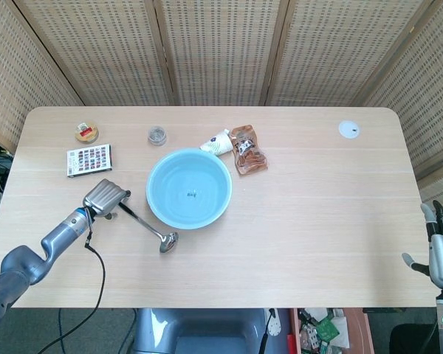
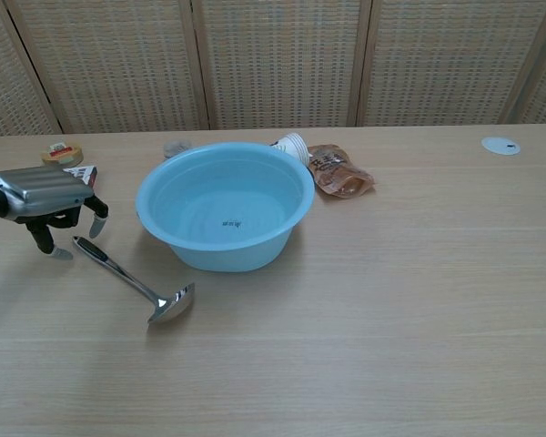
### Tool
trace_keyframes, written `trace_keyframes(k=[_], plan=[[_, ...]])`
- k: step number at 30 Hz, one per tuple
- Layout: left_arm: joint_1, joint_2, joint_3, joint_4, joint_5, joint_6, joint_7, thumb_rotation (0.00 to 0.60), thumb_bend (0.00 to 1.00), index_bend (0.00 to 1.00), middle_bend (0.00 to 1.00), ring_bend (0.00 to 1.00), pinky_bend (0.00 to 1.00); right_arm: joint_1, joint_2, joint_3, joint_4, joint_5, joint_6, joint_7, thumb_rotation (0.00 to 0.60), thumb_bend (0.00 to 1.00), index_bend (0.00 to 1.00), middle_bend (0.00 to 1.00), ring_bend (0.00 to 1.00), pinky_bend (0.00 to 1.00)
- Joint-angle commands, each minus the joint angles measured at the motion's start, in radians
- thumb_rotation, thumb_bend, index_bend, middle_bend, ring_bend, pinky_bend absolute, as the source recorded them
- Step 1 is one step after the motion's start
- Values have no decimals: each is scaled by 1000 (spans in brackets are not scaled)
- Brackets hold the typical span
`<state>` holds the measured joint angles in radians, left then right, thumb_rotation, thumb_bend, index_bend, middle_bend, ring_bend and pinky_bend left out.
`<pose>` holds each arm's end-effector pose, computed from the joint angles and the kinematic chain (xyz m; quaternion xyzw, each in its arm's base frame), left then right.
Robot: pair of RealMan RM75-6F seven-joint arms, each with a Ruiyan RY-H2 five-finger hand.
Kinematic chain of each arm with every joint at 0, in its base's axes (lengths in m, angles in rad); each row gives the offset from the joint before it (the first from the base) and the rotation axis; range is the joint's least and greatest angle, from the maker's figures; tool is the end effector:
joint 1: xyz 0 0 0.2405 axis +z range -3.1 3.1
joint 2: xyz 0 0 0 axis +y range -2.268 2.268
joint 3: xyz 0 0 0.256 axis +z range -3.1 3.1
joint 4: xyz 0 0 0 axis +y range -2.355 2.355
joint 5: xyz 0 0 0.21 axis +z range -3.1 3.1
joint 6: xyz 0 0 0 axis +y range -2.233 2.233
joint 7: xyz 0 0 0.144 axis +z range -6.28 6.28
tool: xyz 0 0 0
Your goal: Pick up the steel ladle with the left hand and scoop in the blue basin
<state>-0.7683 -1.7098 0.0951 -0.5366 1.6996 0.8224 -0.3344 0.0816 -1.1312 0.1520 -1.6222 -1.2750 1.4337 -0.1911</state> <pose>-0.2869 0.3998 -0.0072 -0.8494 -0.2476 -0.2053 0.4185 -0.3322 -0.1977 0.1737 0.5437 -0.3838 0.3141 0.6771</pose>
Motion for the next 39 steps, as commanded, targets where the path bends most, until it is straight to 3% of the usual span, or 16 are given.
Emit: trace_keyframes(k=[1,29,32,36,39], plan=[[-2,-21,10,22,2,6,-17,600,311,498,1000,981,1000,1,1,-1,-1,0,-2,0,600,0,0,0,0,0],[-65,-98,69,79,24,-52,1,600,326,520,1000,981,1000,5,7,-2,1,16,-16,13,600,0,0,0,0,0],[-72,-99,75,77,25,-71,1,600,328,606,1000,981,1000,5,7,-3,1,16,-17,15,600,0,0,0,0,0],[-77,-98,75,75,21,-72,12,600,386,839,1000,981,1000,4,9,-4,0,14,-15,20,600,0,0,0,0,0],[-76,-90,71,68,16,-60,27,600,414,915,1000,981,1000,3,10,-4,-1,13,-15,23,600,0,0,0,0,0]])
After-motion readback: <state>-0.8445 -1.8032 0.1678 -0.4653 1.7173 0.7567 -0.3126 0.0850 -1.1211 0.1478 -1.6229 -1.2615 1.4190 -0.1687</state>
